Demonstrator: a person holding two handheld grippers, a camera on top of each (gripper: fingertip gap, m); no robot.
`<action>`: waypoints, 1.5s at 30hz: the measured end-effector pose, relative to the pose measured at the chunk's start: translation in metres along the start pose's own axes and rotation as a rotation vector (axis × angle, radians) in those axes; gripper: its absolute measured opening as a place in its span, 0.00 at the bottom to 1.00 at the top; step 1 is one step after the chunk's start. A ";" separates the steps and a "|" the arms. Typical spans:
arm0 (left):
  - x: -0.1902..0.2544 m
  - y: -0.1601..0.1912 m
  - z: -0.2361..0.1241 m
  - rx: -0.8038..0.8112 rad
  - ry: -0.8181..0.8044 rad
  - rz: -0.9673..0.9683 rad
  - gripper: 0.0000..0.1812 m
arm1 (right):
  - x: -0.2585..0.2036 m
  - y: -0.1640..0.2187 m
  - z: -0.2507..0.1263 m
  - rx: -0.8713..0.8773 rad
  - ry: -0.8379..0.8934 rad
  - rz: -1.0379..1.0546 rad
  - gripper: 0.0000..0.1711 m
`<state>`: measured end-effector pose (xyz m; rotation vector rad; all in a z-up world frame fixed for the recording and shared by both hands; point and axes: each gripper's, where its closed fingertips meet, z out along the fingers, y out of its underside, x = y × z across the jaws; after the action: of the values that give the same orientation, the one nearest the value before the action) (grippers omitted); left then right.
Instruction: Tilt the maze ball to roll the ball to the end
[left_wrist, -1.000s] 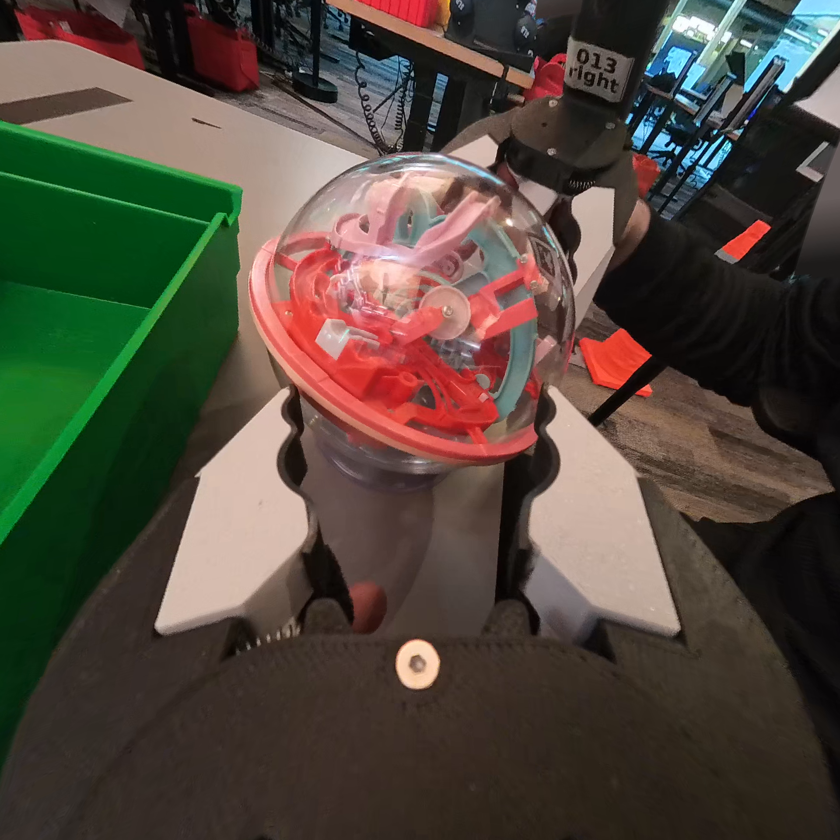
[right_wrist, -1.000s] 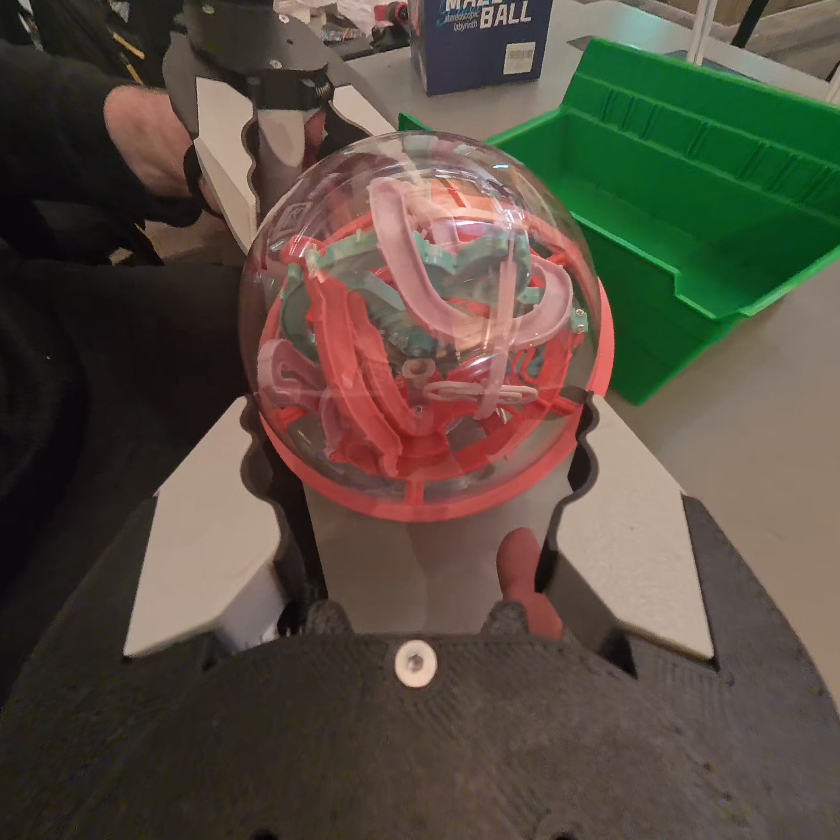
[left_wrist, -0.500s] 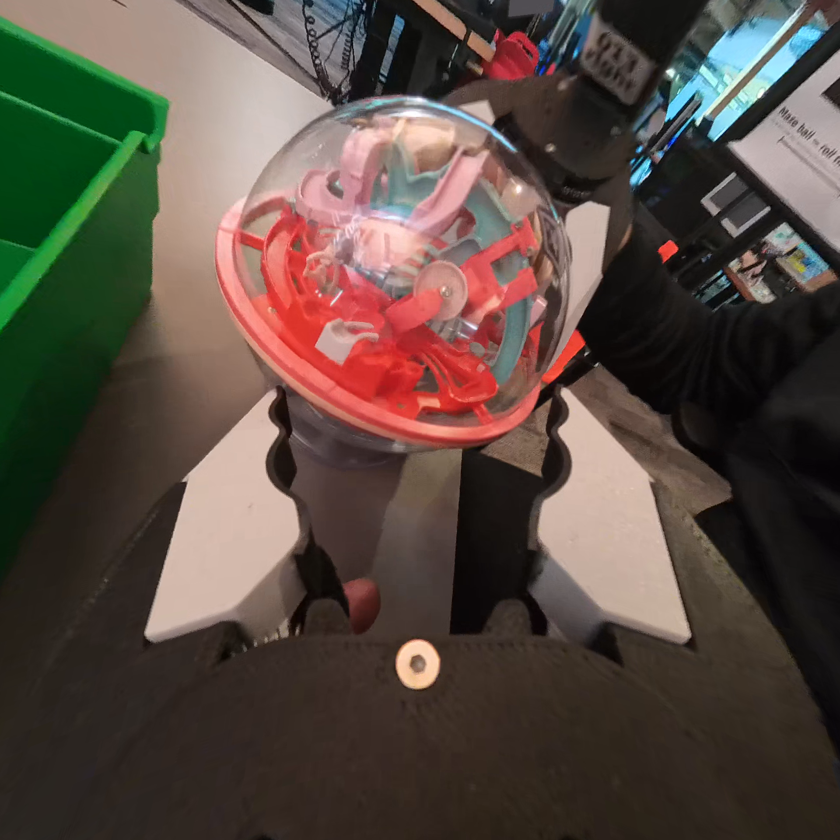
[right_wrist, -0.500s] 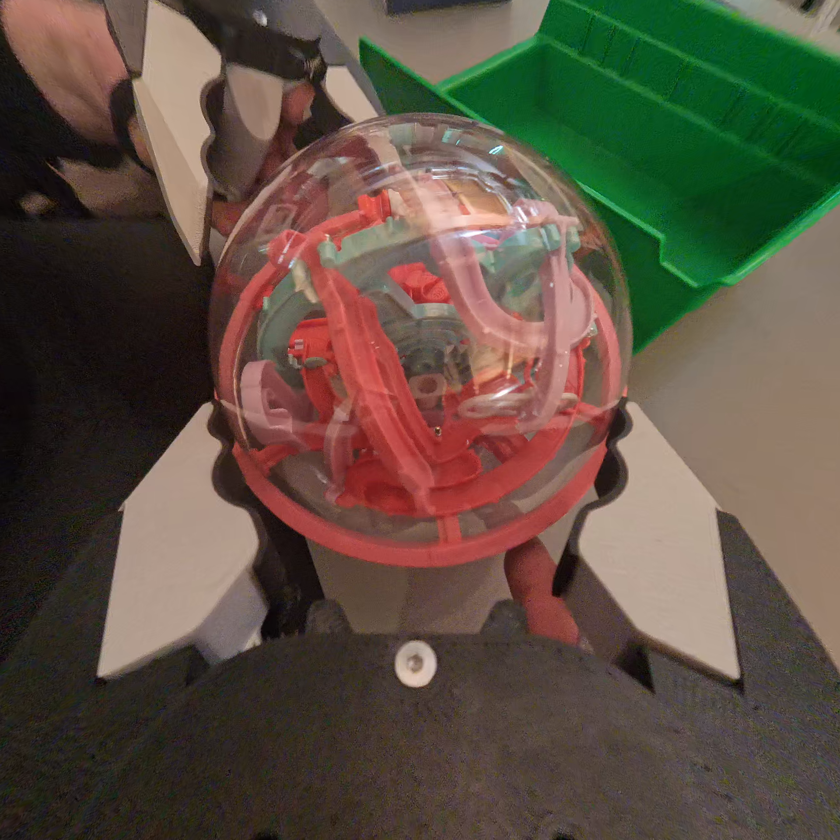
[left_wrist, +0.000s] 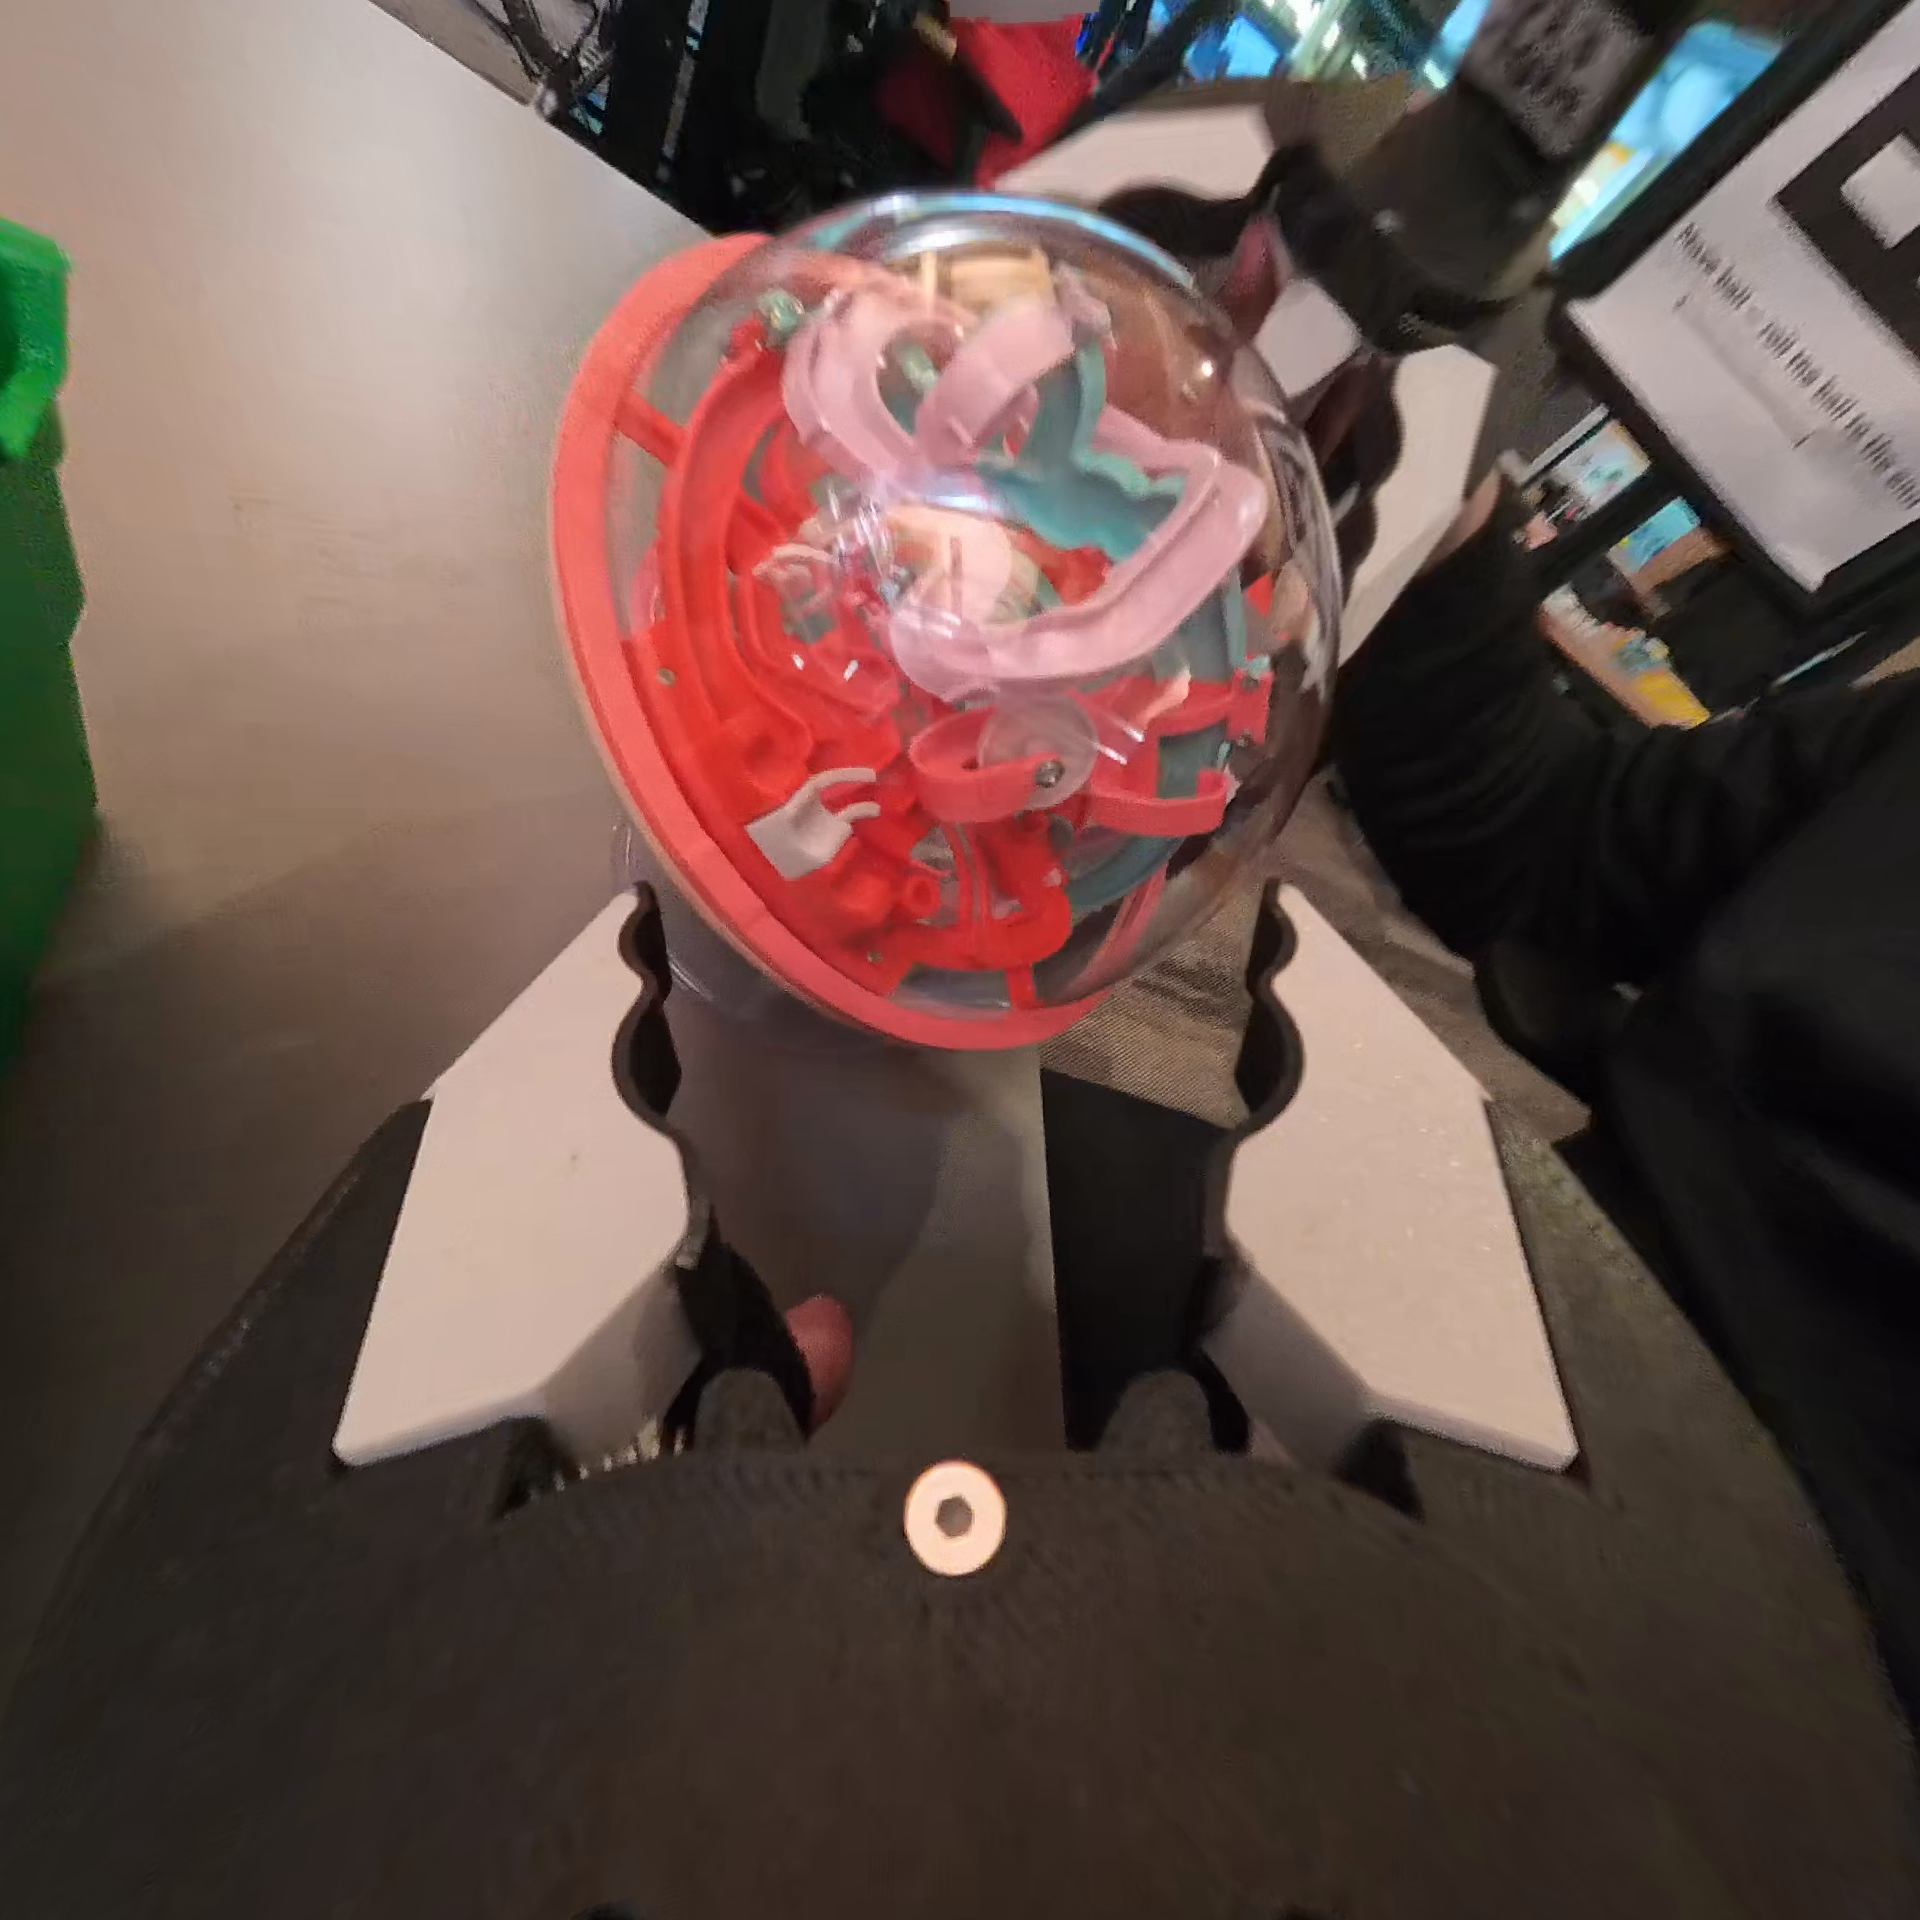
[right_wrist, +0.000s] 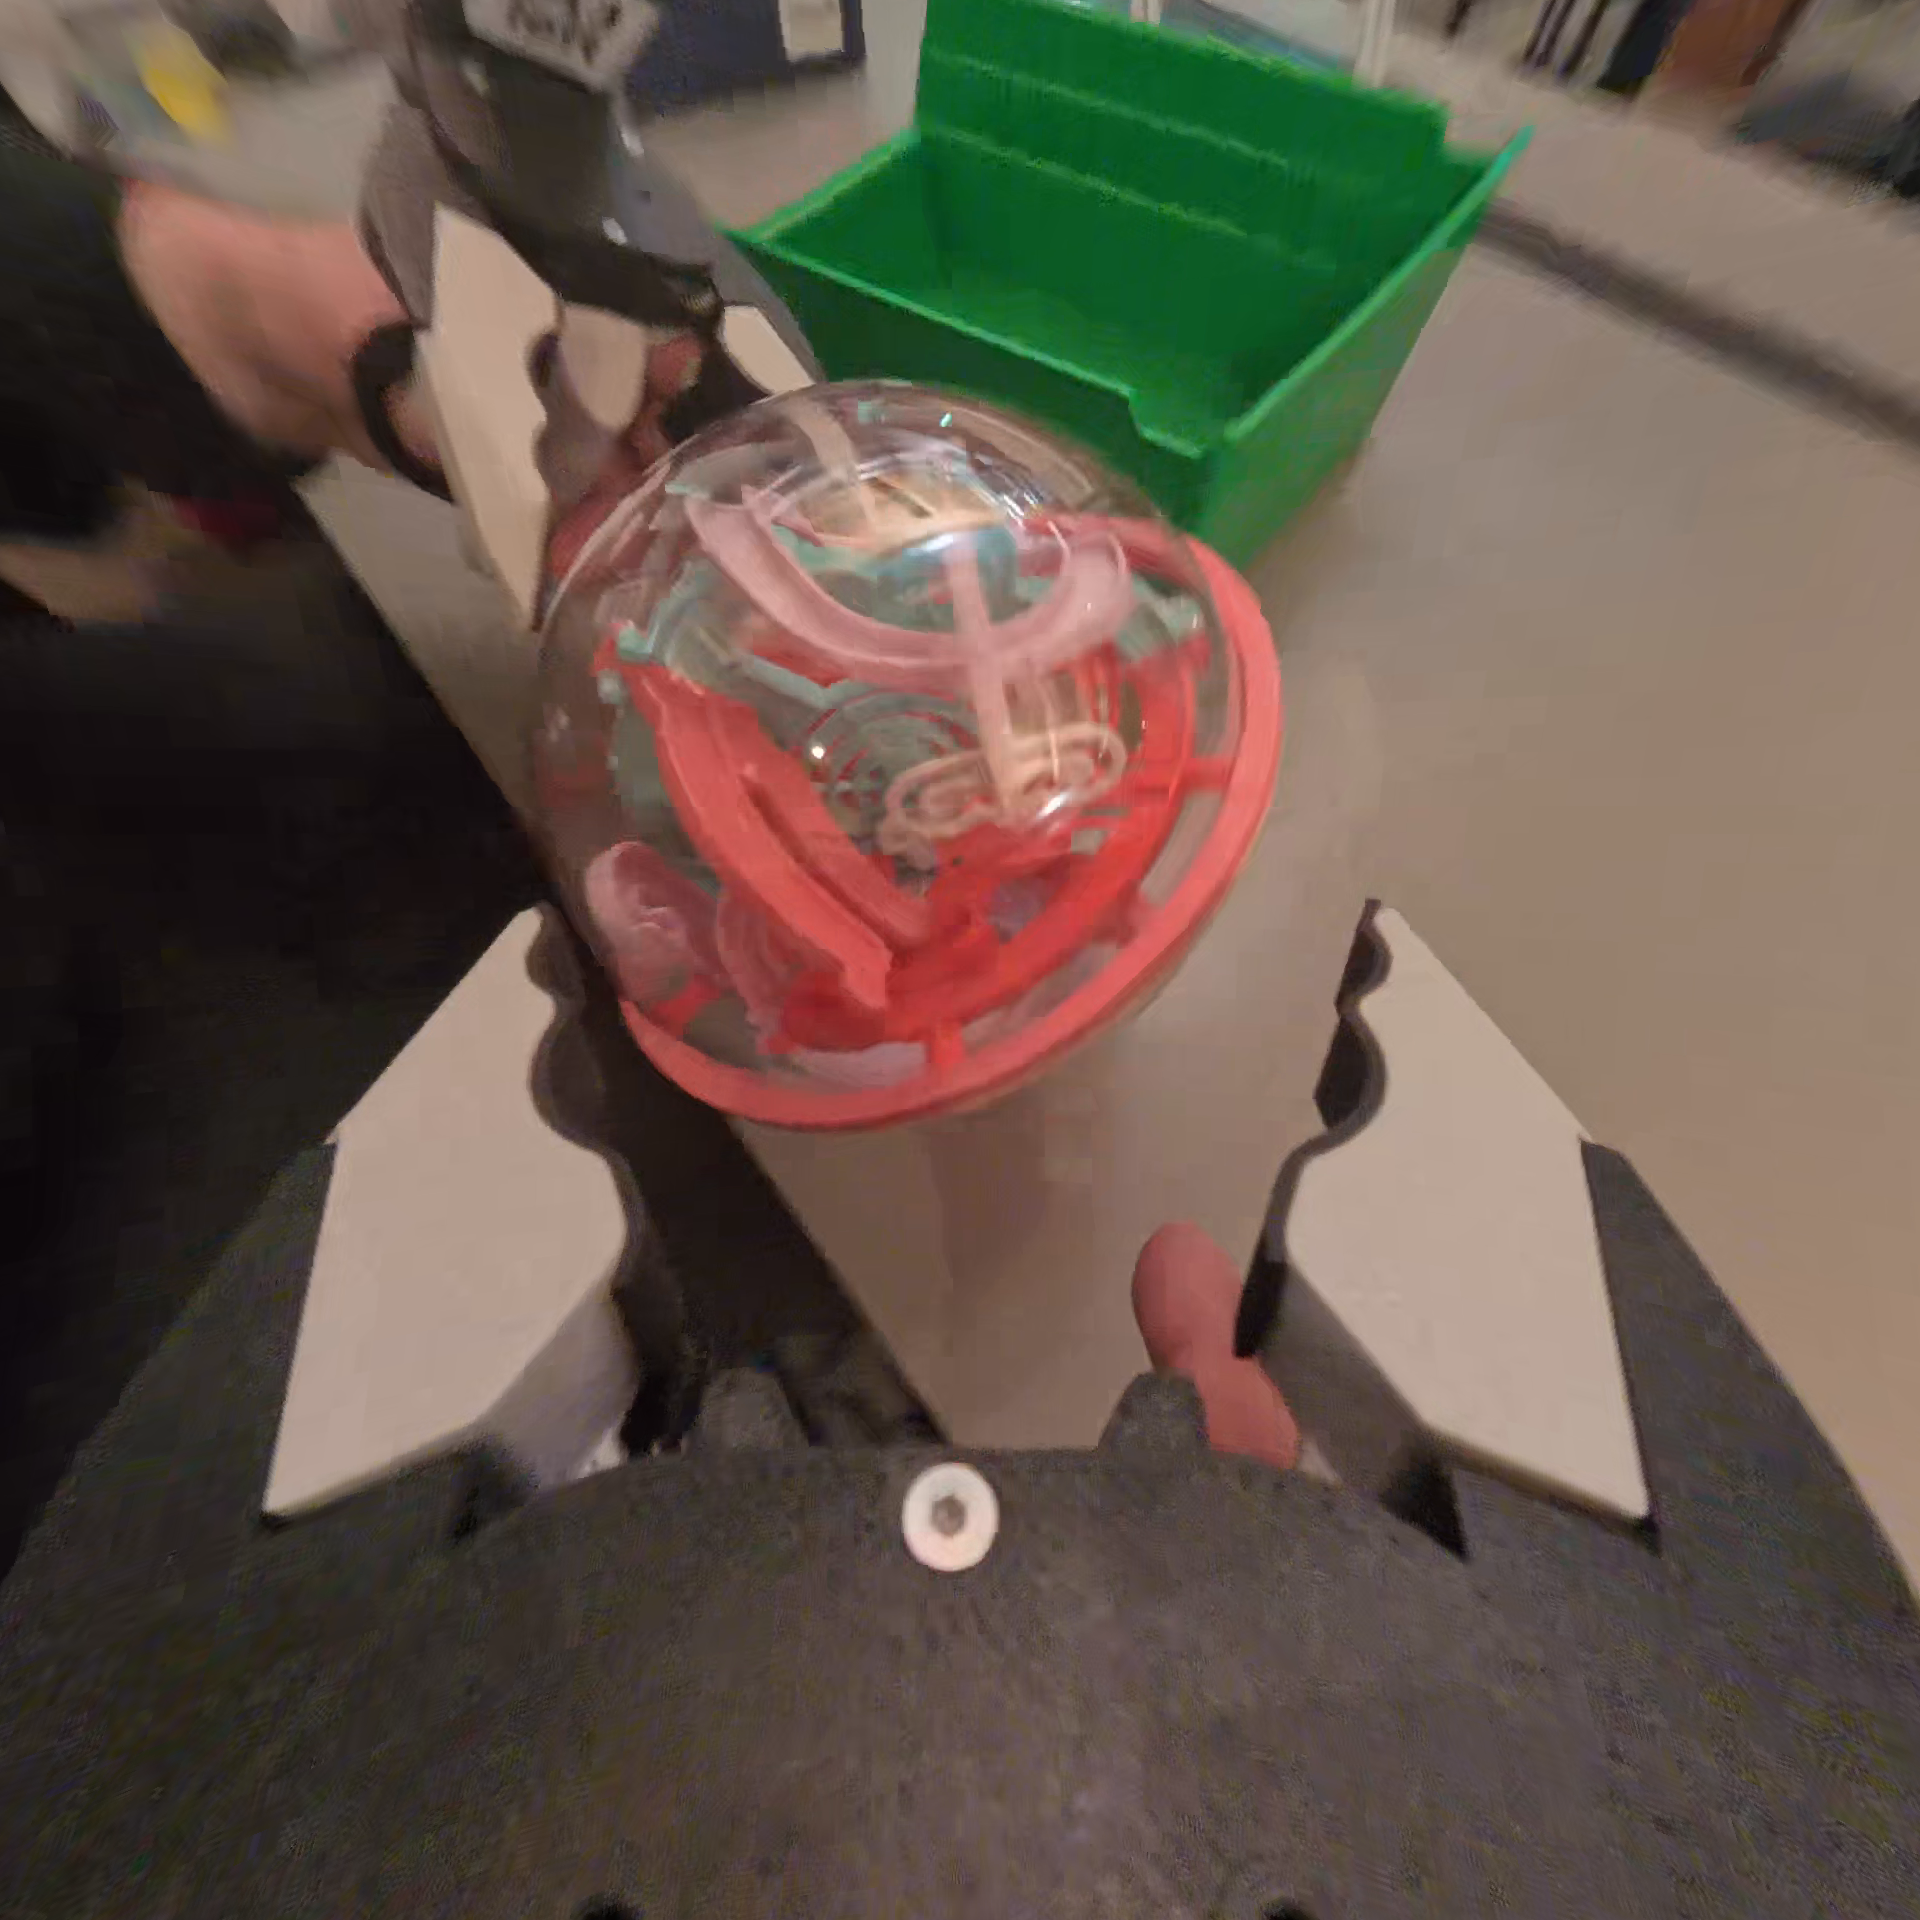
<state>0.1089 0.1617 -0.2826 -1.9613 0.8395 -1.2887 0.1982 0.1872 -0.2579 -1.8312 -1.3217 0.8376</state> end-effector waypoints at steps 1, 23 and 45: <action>-0.001 -0.003 0.000 0.005 0.014 -0.023 0.60 | -0.003 0.004 0.000 0.007 -0.074 0.079 0.82; 0.012 -0.021 0.022 0.060 -0.166 0.602 0.59 | -0.051 -0.064 -0.031 0.202 0.236 -0.706 0.72; 0.030 -0.092 0.015 0.289 -0.410 0.989 0.60 | -0.138 -0.132 -0.031 0.116 0.491 -1.481 0.60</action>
<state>0.1480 0.1949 -0.1987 -1.2096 1.1116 -0.3735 0.1218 0.0777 -0.1179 -0.4938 -1.7021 -0.3191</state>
